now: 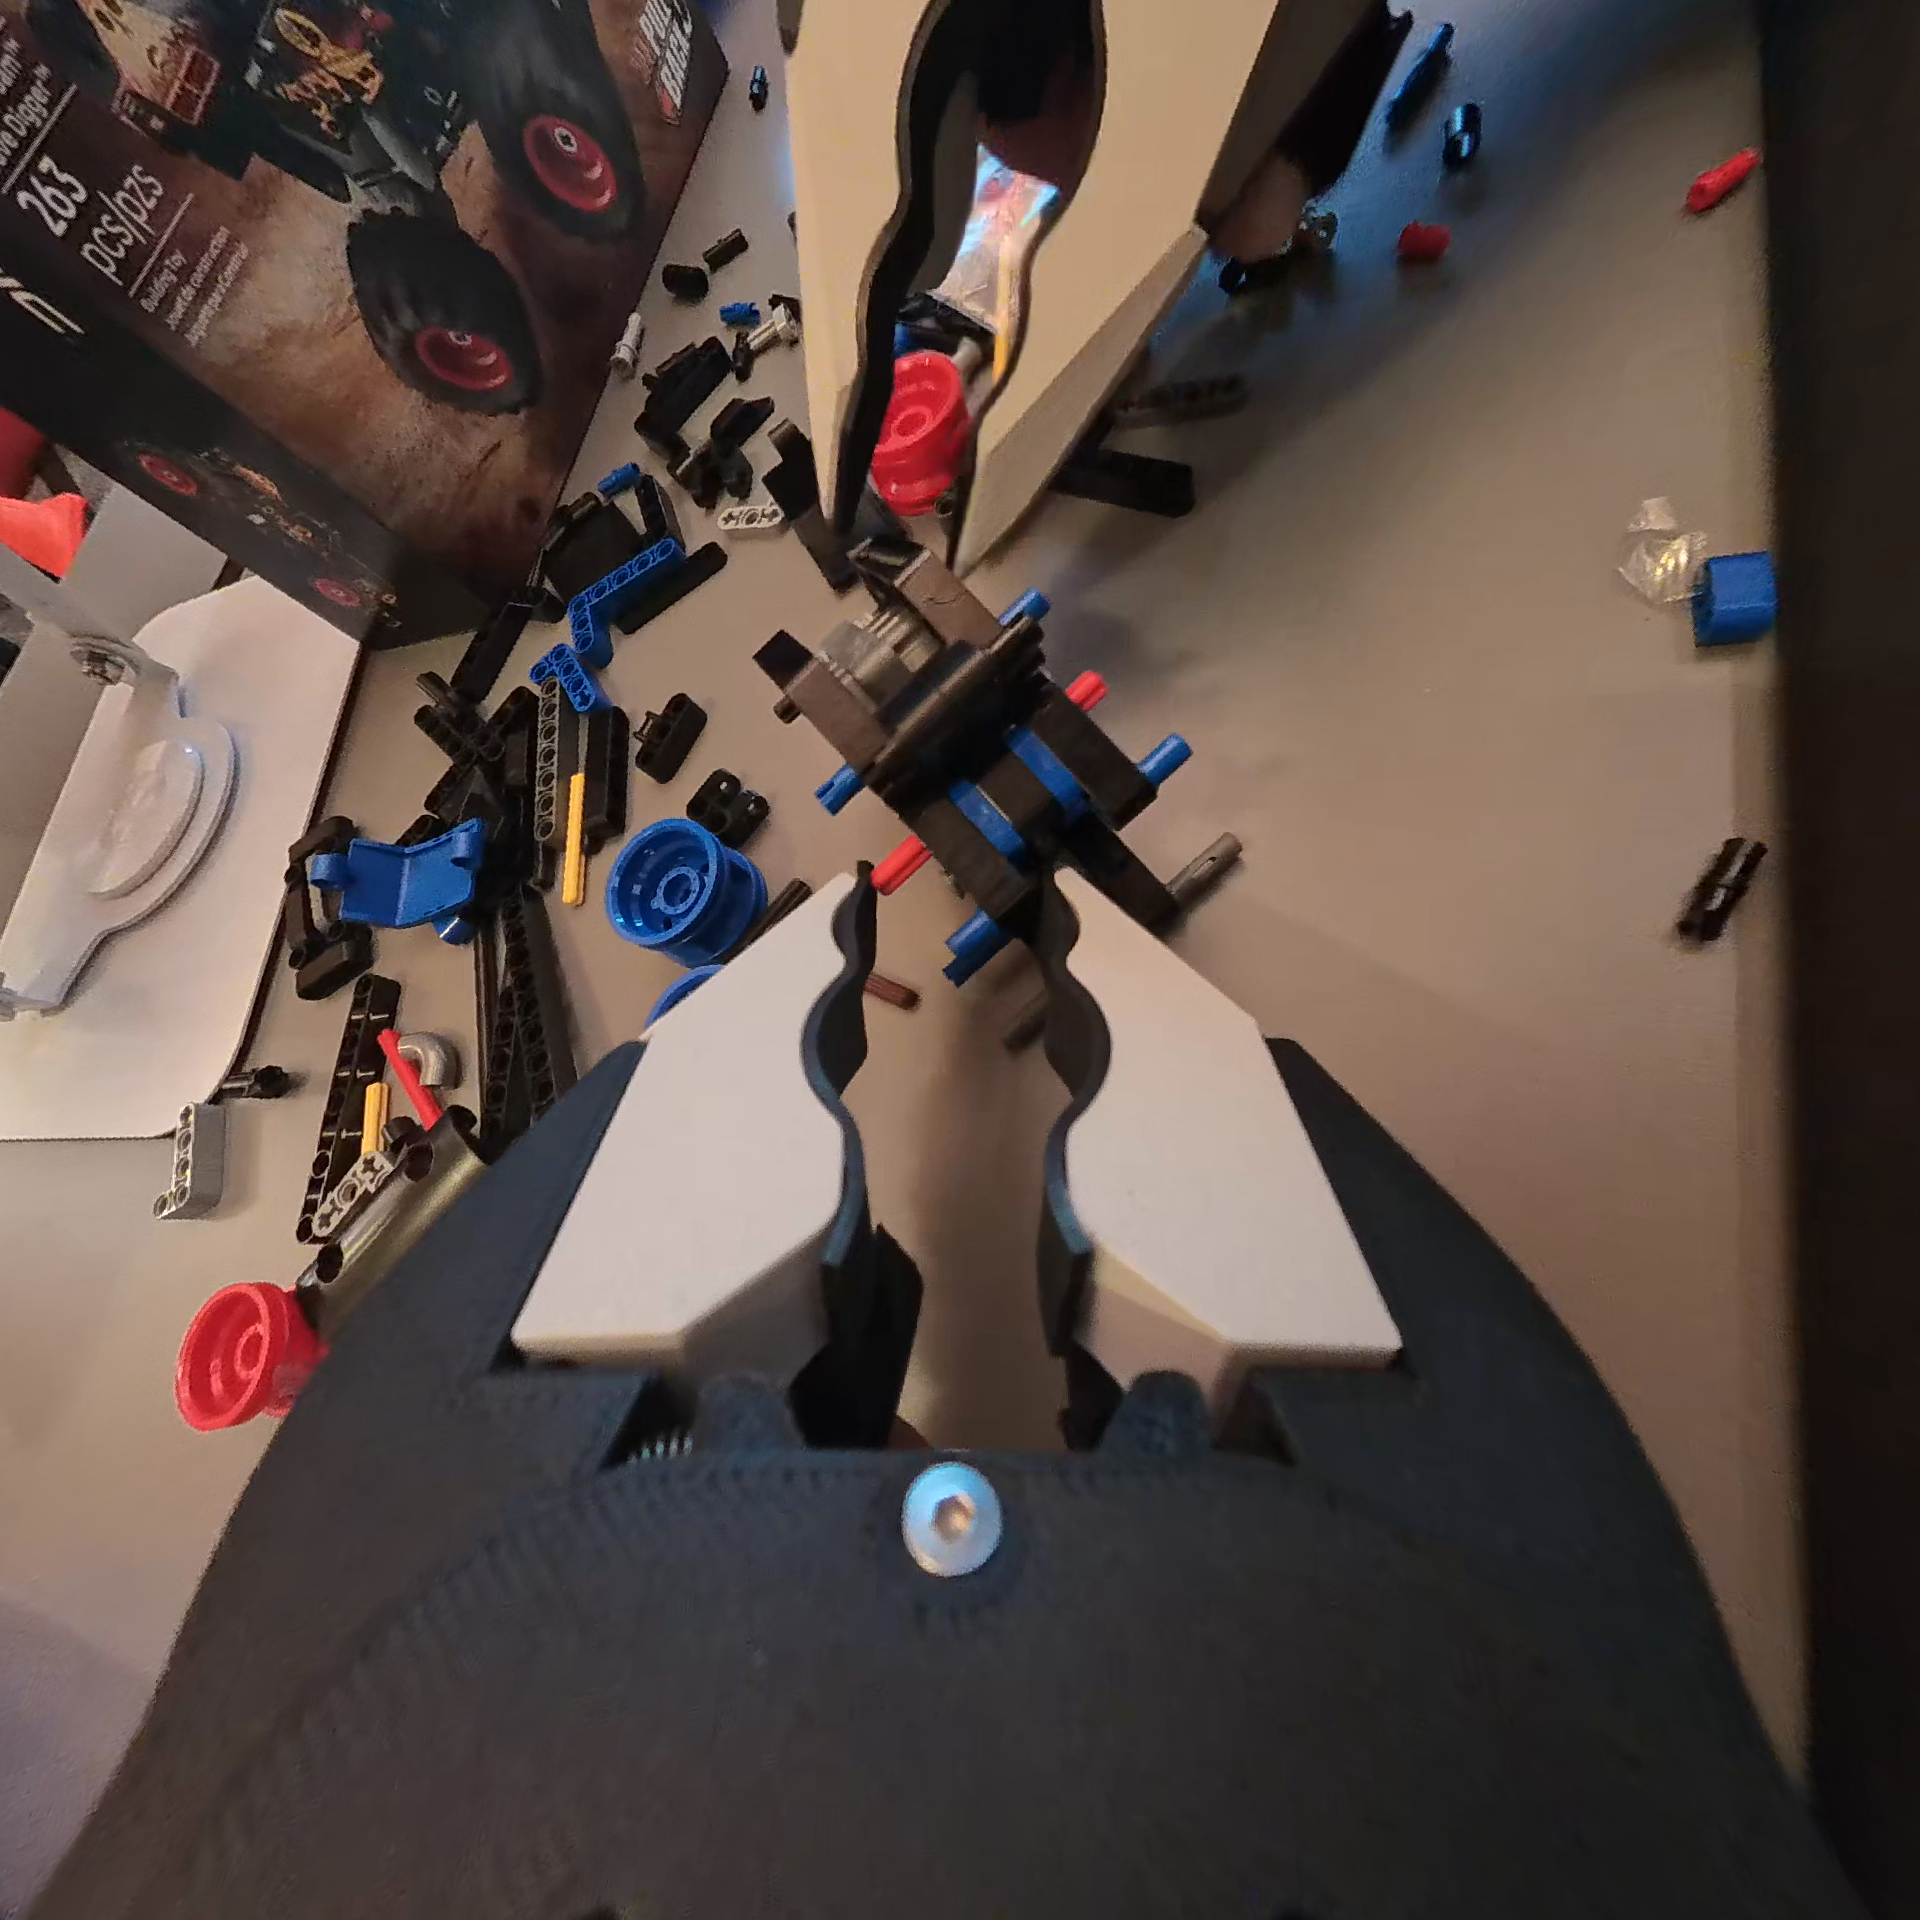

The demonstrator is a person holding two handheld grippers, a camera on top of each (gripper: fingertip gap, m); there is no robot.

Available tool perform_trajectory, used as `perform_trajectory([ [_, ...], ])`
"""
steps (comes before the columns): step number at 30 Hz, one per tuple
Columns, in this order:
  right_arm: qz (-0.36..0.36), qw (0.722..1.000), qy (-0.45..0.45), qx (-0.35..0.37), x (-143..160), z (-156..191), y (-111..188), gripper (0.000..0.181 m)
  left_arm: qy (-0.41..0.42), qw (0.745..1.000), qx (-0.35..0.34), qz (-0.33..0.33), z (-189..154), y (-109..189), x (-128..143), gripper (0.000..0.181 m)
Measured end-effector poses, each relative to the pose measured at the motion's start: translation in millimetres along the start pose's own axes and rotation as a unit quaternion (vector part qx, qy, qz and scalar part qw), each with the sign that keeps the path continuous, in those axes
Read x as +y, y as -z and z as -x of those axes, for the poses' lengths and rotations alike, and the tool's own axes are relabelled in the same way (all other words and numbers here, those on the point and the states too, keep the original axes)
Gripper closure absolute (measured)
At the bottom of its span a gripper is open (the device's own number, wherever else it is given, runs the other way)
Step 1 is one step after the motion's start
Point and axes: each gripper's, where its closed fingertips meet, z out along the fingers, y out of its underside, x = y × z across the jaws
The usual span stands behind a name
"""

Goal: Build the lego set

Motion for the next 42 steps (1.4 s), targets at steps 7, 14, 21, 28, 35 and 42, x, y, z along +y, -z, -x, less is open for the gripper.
perform_trajectory([
  [7,-0.020,1.000,-0.007,0.018,-5.1,-9.6,6.7,0.160,0.003,1.000,0.006,-0.003,-1.0,-0.3,-0.4,0.153],
  [14,-0.036,0.998,-0.024,0.036,-6.5,-21.2,14.3,0.160,-0.010,1.000,0.018,-0.008,-7.6,-0.6,-3.7,0.153],
  [21,-0.030,0.997,-0.035,0.056,-2.2,-30.5,16.0,0.160,-0.026,0.999,0.027,-0.011,-13.5,-0.2,-5.7,0.152],
  [28,-0.057,0.982,-0.102,0.146,3.9,-78.9,48.0,0.161,-0.038,0.998,0.055,-0.018,-26.2,2.4,-8.7,0.148],
  [35,-0.070,0.955,-0.168,0.232,27.1,-122.4,89.4,0.161,-0.059,0.994,0.089,-0.030,-43.6,4.2,-14.6,0.145],
  [42,-0.068,0.941,-0.188,0.271,37.1,-136.8,104.7,0.161,-0.063,0.993,0.092,-0.033,-43.2,11.4,-15.0,0.139],
])
